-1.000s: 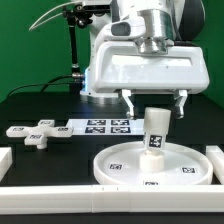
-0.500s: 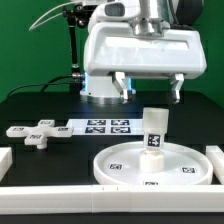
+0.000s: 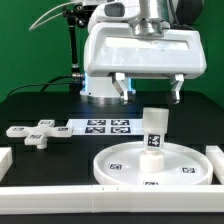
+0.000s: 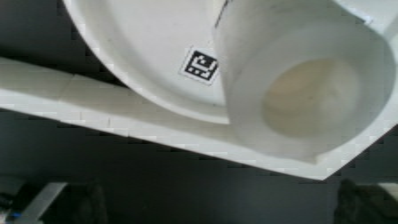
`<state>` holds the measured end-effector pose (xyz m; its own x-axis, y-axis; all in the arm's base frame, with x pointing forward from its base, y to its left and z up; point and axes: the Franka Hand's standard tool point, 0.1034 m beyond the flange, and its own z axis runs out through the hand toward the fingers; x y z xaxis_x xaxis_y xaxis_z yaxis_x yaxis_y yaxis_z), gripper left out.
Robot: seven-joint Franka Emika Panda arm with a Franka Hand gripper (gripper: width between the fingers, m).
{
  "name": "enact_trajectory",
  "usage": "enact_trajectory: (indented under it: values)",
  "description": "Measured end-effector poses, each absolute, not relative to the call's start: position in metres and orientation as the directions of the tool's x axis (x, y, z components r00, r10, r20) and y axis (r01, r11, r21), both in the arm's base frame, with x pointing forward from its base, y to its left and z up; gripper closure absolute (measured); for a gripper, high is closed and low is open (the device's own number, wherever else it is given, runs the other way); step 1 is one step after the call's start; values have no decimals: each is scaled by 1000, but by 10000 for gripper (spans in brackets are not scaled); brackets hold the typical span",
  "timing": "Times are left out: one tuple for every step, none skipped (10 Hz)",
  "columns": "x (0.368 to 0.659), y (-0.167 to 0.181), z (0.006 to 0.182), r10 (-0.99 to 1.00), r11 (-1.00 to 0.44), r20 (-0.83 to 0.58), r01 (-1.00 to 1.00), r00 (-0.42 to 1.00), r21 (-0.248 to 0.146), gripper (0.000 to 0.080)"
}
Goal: Assemble round table
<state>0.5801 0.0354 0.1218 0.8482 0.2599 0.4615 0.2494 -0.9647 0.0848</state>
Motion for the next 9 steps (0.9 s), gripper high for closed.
enact_trajectory:
  values:
    - [582, 33, 122, 257, -966, 462, 245, 849, 86, 150]
    - [577, 39, 118, 242, -969, 414, 241, 878, 55, 150]
    - [575, 50, 117, 238, -969, 336, 246, 911, 19, 150]
    - [576, 54, 117, 243, -967, 289, 253, 926, 3, 150]
    - [574, 56, 114, 242, -967, 256, 253, 936, -9, 150]
    - [566, 59, 110, 238, -968, 174, 248, 956, -38, 150]
    - [565, 61, 111, 241, -967, 127, 250, 962, -55, 150]
    - [566, 61, 112, 242, -967, 125, 250, 962, -56, 150]
    - [565, 61, 111, 242, -967, 123, 250, 962, -57, 150]
